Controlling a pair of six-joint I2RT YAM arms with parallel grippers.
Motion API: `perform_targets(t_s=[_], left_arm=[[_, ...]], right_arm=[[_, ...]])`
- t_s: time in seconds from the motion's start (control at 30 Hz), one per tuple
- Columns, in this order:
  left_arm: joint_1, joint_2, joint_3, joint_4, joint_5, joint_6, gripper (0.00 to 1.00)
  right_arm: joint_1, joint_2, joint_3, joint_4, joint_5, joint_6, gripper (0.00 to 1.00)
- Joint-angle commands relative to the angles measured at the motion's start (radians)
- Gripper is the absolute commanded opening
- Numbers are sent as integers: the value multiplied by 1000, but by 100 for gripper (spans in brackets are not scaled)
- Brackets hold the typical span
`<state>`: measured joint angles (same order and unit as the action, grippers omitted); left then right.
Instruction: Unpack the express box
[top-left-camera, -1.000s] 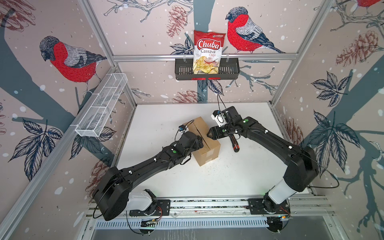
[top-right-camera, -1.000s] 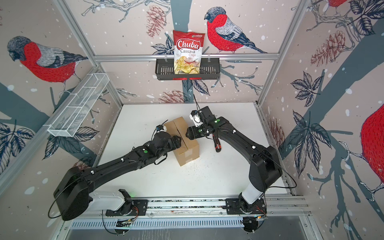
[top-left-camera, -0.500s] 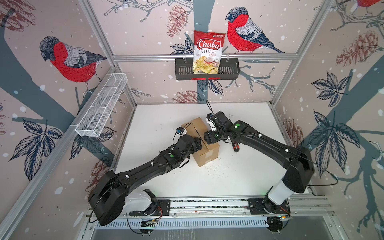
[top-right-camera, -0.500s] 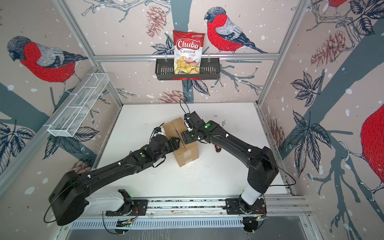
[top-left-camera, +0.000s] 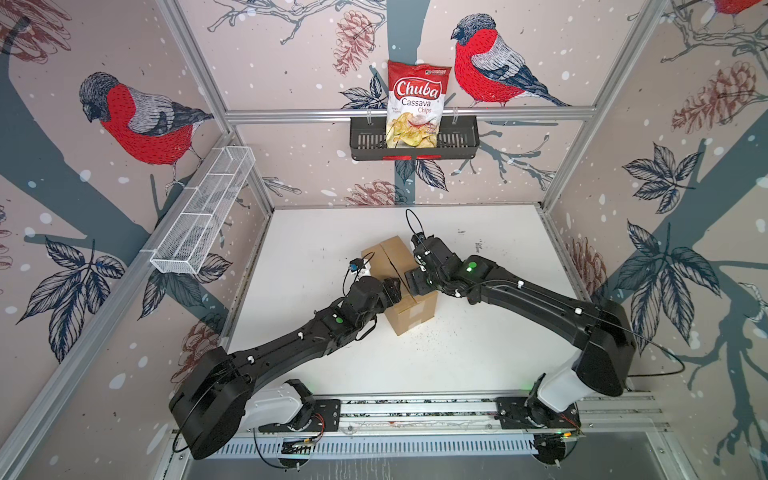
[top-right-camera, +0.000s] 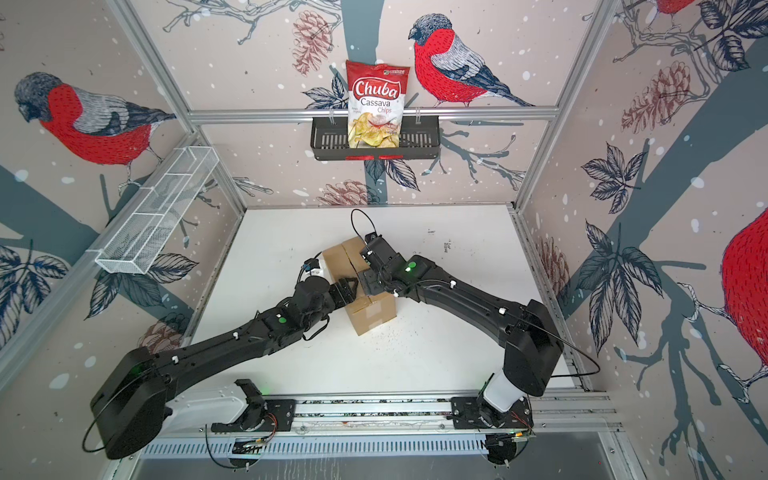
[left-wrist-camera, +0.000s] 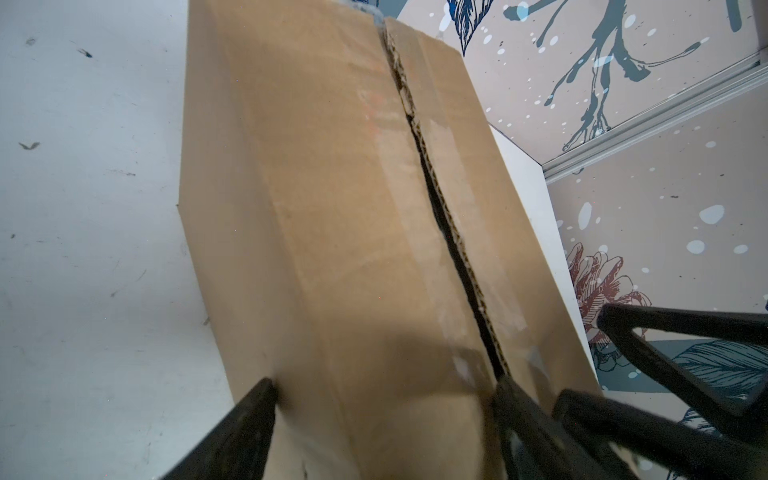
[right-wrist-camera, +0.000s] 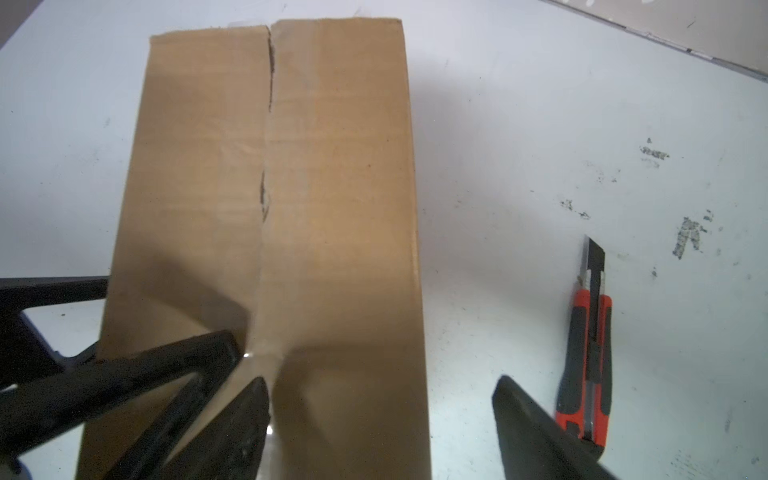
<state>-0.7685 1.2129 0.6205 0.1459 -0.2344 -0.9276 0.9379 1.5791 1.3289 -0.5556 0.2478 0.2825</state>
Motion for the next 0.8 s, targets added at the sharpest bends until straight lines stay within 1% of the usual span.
perform_targets(t_s=[0.0, 0.17, 0.43, 0.77], left_arm=[[1, -3, -10, 10, 20, 9, 80], [1, -1, -15, 14, 22, 7, 79], [1, -7, -25, 21, 21, 6, 78], [1, -15, -34, 21, 21, -4, 77]], right_arm=[[11, -13, -19, 59, 36, -29, 84], [30, -19, -28, 75, 45, -46, 85], [49, -25, -74, 114, 102, -57, 86], [77, -14, -106, 138, 211, -53, 86]])
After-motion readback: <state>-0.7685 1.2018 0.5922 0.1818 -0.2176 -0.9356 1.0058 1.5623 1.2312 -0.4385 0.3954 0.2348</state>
